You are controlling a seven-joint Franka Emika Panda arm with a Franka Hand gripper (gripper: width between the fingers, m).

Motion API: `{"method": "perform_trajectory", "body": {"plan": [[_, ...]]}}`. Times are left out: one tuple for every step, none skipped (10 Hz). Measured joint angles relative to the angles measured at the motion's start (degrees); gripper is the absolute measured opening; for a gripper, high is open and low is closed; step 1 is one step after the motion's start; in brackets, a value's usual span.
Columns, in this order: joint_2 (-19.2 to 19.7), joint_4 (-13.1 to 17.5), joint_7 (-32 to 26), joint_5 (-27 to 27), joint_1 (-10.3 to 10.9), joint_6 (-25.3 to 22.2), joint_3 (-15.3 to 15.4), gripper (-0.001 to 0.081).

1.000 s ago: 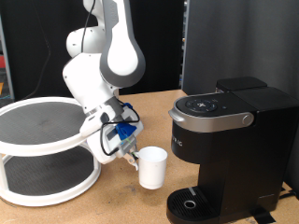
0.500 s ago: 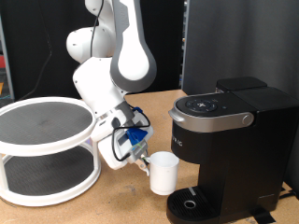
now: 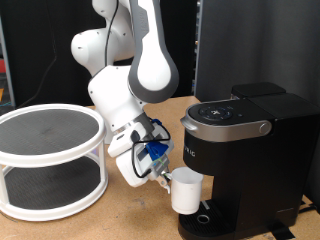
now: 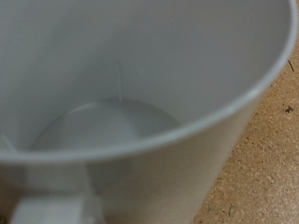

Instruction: Make a cup of coffee with the keurig machine

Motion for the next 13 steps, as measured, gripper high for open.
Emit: {"method": "perform_trajectory", "body": {"plan": [[0.7, 0.5, -0.2, 0.6, 0.0, 0.0, 0.4, 0.0065], [1.3, 1.0, -0.9, 1.5, 0.0, 0.1, 0.8, 0.0065], [1.8, 1.6, -1.7, 2.5, 0.0, 0.1, 1.1, 0.0065], [2.4, 2.0, -2.0, 3.1, 0.0, 0.0, 1.4, 0.0065], [2.7, 2.4, -2.1, 3.4, 0.0, 0.0, 1.7, 0.0065], [2.8, 2.7, -2.1, 3.6, 0.0, 0.1, 2.0, 0.0065], [3.2, 2.9, -2.1, 3.7, 0.0, 0.1, 2.3, 0.0065], [3.8, 3.2, -2.2, 3.8, 0.0, 0.1, 2.5, 0.0065], [4.2, 3.3, -2.6, 4.4, 0.0, 0.1, 2.7, 0.0065], [4.5, 3.5, -3.3, 5.1, 0.0, 0.1, 2.8, 0.0065], [5.0, 3.7, -3.6, 5.6, 0.0, 0.1, 3.0, 0.0065], [5.3, 3.9, -3.9, 6.0, 0.0, 0.0, 3.1, 0.0065], [5.5, 4.0, -4.1, 6.5, 0.0, 0.0, 3.2, 0.0065]]}}
